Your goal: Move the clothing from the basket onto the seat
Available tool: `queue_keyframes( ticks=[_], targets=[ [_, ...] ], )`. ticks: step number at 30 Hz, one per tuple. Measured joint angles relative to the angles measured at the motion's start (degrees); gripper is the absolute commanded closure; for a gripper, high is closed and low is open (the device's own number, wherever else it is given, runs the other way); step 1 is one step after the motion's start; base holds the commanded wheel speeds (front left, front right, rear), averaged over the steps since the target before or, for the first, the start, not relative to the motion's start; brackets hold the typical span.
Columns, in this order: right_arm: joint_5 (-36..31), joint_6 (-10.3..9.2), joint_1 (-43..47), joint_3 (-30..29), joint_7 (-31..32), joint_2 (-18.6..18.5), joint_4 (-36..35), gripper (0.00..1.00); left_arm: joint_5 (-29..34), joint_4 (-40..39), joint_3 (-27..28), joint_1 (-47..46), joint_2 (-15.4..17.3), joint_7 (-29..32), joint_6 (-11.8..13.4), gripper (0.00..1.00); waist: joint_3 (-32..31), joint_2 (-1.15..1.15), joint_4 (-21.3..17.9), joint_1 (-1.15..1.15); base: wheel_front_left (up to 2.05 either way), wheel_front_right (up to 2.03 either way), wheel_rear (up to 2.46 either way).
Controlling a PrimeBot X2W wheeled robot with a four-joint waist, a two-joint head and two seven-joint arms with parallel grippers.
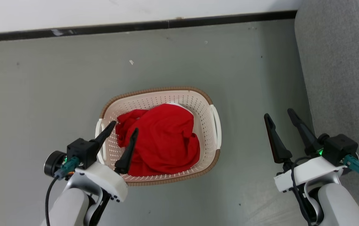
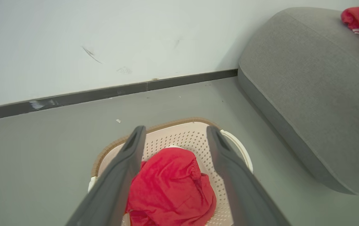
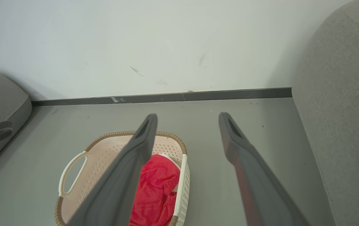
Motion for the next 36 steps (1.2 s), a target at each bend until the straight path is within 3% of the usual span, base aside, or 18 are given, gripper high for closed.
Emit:
queue_keyframes(
  ticks=[23,31,36],
  targets=[
    [1.23,0.00,-7.71,2.12,0.00,-0.09,-2.46,0.00,5.41,10.03,-2.02,-15.18,1.04,7.65,0.55,0.00,13.22,0.00,-3.63,0.00,0.00,0.00,0.00],
    [2.49,0.00,-10.26,2.87,0.00,-0.12,-3.15,0.00,9.94,13.61,-3.48,-21.15,1.98,10.89,3.01,0.00,16.73,0.00,-4.95,0.00,0.00,0.00,0.00],
    [3.24,0.00,-10.62,3.47,0.00,-0.13,-3.20,0.00,11.09,15.82,-4.36,-24.28,1.89,13.36,3.02,0.00,18.62,0.00,-5.82,0.00,0.00,0.00,0.00]
  ],
)
